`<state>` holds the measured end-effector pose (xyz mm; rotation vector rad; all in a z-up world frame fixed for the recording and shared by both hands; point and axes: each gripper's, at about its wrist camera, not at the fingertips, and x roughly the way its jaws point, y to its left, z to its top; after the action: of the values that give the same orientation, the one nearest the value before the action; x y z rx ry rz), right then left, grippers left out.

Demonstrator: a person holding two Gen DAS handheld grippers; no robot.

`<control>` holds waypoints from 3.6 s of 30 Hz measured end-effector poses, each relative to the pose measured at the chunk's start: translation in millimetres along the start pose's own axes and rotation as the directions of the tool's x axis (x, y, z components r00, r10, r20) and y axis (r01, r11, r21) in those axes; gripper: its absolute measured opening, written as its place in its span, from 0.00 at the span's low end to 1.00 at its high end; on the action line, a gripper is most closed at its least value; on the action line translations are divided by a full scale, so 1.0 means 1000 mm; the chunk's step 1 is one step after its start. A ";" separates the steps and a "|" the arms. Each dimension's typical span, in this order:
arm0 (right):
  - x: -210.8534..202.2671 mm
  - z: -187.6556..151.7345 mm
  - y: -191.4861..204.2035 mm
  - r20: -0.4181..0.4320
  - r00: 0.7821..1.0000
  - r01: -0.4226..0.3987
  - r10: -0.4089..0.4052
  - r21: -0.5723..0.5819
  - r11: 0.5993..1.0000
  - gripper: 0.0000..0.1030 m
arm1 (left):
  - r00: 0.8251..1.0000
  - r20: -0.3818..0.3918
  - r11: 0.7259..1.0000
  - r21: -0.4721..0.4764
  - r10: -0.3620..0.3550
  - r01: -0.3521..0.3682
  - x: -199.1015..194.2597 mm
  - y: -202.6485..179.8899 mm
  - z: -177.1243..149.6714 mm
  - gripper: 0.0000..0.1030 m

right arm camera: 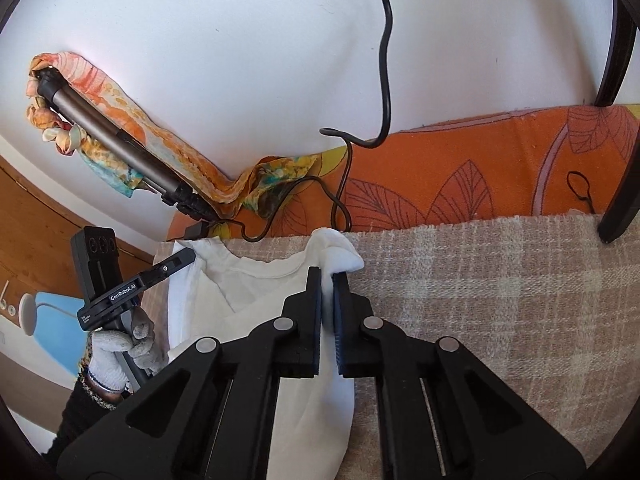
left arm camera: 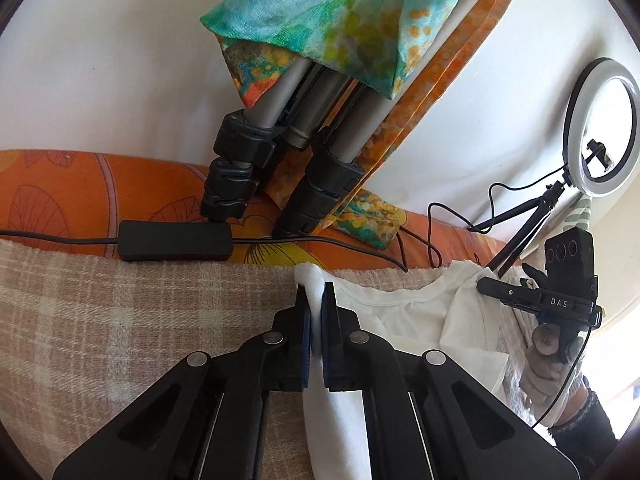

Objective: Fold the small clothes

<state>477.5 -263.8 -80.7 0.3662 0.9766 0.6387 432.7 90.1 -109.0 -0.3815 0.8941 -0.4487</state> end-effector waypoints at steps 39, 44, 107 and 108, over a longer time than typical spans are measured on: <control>-0.173 -0.291 0.112 0.030 0.984 0.180 -0.178 -0.230 0.956 0.05 | 0.993 -0.016 0.929 0.357 0.114 -0.101 -0.196 -0.128 -0.264 0.05; -0.194 -0.311 0.112 0.021 0.984 0.176 -0.176 -0.262 0.949 0.05 | 0.992 -0.030 0.932 0.347 0.120 -0.103 -0.216 -0.120 -0.282 0.07; -0.150 -0.364 0.168 0.038 0.939 0.305 -0.343 -0.553 0.775 0.49 | 0.978 -0.097 0.853 0.510 0.182 -0.108 -0.185 -0.170 -0.314 0.12; -0.146 -0.365 0.169 0.046 0.930 0.325 -0.366 -0.570 0.754 0.49 | 0.976 -0.098 0.843 0.525 0.193 -0.114 -0.183 -0.171 -0.316 0.12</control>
<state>51.3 -227.7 -82.6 -0.3734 0.8389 0.5711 40.9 0.2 -84.9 0.2237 0.9002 -0.5534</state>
